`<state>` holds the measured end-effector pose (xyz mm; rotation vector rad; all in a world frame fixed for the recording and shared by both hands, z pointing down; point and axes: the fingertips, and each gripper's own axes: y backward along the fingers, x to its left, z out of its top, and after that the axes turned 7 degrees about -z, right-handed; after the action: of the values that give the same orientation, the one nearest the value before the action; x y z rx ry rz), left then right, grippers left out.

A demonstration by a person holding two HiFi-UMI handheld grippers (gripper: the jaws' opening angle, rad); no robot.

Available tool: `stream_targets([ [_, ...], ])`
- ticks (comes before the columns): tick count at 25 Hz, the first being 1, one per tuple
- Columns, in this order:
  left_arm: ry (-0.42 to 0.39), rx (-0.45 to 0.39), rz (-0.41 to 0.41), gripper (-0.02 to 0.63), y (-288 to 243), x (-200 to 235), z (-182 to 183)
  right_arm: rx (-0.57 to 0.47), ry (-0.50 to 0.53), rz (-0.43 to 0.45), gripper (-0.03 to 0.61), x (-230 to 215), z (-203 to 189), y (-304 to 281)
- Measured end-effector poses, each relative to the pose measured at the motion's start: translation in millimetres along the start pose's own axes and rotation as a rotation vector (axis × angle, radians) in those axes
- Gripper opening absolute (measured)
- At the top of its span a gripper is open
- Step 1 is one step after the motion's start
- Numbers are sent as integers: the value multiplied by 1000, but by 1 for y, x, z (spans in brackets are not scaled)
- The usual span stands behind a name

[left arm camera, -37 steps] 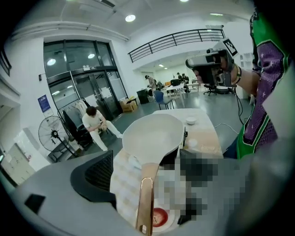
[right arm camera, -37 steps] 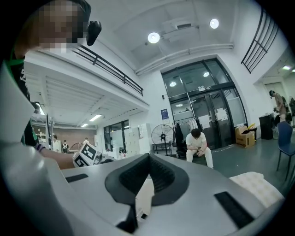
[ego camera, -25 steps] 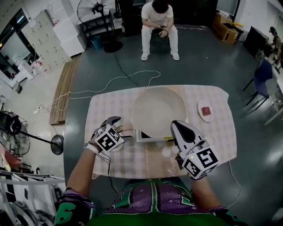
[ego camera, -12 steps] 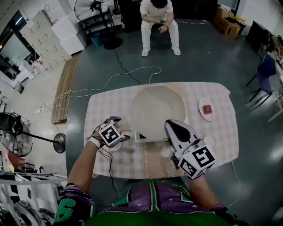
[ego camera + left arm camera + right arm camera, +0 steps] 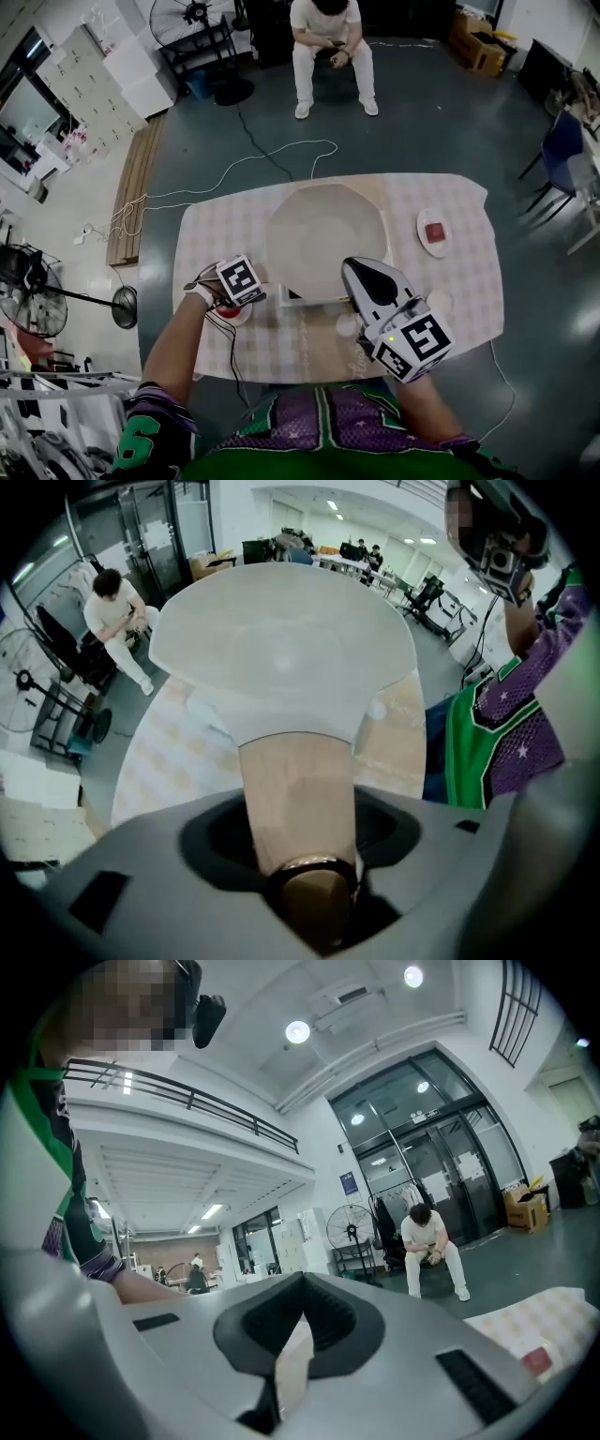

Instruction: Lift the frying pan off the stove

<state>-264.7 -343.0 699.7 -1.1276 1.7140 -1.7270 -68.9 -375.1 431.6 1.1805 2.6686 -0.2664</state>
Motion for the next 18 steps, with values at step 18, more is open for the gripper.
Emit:
stream_targets([
  [18, -21, -49, 51, 127, -1, -1, 0, 2, -16, -44, 8, -12, -2, 1],
])
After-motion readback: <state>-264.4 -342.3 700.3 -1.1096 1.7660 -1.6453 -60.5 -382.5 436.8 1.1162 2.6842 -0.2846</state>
